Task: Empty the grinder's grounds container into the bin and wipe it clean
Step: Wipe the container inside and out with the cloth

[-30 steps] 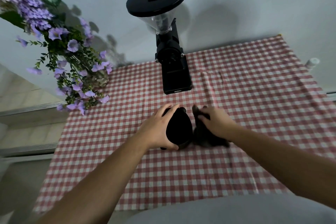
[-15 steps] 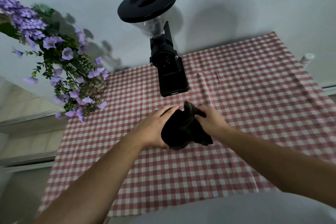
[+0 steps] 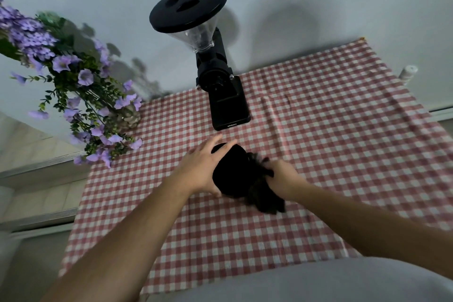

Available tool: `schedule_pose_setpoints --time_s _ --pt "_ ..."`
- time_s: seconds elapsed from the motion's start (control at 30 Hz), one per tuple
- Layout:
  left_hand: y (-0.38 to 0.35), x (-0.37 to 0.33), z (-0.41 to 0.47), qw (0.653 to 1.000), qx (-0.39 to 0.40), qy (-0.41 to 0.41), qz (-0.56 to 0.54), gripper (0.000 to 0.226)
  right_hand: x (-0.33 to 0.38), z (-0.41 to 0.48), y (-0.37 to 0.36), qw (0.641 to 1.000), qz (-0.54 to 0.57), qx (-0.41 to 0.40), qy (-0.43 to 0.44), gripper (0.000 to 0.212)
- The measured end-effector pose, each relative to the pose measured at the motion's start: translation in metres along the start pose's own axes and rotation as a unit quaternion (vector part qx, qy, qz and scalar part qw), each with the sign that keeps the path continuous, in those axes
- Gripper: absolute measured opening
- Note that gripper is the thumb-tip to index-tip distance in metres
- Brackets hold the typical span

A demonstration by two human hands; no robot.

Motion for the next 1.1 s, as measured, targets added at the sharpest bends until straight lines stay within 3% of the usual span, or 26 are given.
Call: schedule_pose_setpoints --time_s 0.07,0.2,0.3,0.37,0.43,0.53,0.63,0.73,0.8,0.9,0.97,1.03,1.1 --pt "-0.007 0.001 -0.002 0.997 -0.025 0.064 -0.024 0.136 -0.006 0.001 0.004 0.999 -0.010 -0.030 0.005 0.029" --pt "-0.023 -0.008 0.001 0.984 -0.081 0.136 -0.083 0.134 0.007 0.011 0.038 0.983 0.075 -0.163 0.040 0.032" --pt "-0.022 -0.010 0.006 0.982 -0.120 0.124 -0.074 0.126 0.004 0.006 0.024 0.983 0.032 -0.166 0.076 0.038" --pt "-0.022 -0.009 0.009 0.985 -0.115 0.105 -0.073 0.123 -0.002 0.009 0.011 0.986 -0.081 -0.117 0.091 0.037" --pt "-0.023 -0.008 0.011 0.988 -0.099 0.091 -0.073 0.123 -0.001 0.017 0.016 0.985 -0.118 -0.091 0.087 0.036" --pt "-0.021 -0.007 0.012 0.988 -0.100 0.083 -0.078 0.124 0.014 0.020 0.041 0.981 -0.020 -0.167 0.092 0.037" --pt "-0.021 -0.007 0.011 0.987 -0.108 0.087 -0.080 0.122 0.034 -0.012 0.040 0.952 -0.071 -0.242 0.175 0.040" --pt "-0.020 -0.008 0.011 0.986 -0.107 0.091 -0.084 0.122 0.013 -0.038 0.005 0.940 -0.196 -0.188 0.207 0.047" --pt "-0.019 -0.009 0.010 0.987 -0.110 0.087 -0.075 0.119 -0.004 -0.040 -0.011 0.941 -0.218 -0.159 0.203 0.041" --pt "-0.019 -0.010 0.011 0.987 -0.116 0.084 -0.070 0.118 -0.014 -0.013 0.021 0.970 -0.037 -0.229 0.074 0.039" --pt "-0.020 -0.010 0.011 0.988 -0.109 0.084 -0.068 0.120 -0.010 0.007 0.030 0.975 0.020 -0.218 0.034 0.040" --pt "-0.021 -0.008 0.011 0.991 -0.093 0.067 -0.063 0.120 -0.002 0.012 0.023 0.979 -0.034 -0.183 0.078 0.042" --pt "-0.021 -0.007 0.011 0.995 -0.074 0.031 -0.058 0.119 0.000 0.004 0.001 0.973 -0.158 -0.112 0.122 0.044"
Point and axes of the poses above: each hand's wrist, its own z-axis towards the middle knuckle, its own y-axis out of the back of the hand, x = y × z, the point moved 8 cm from there along z, towards the middle knuckle, and after that the axes turned 15 degrees about -z, right-handed, at the moved point
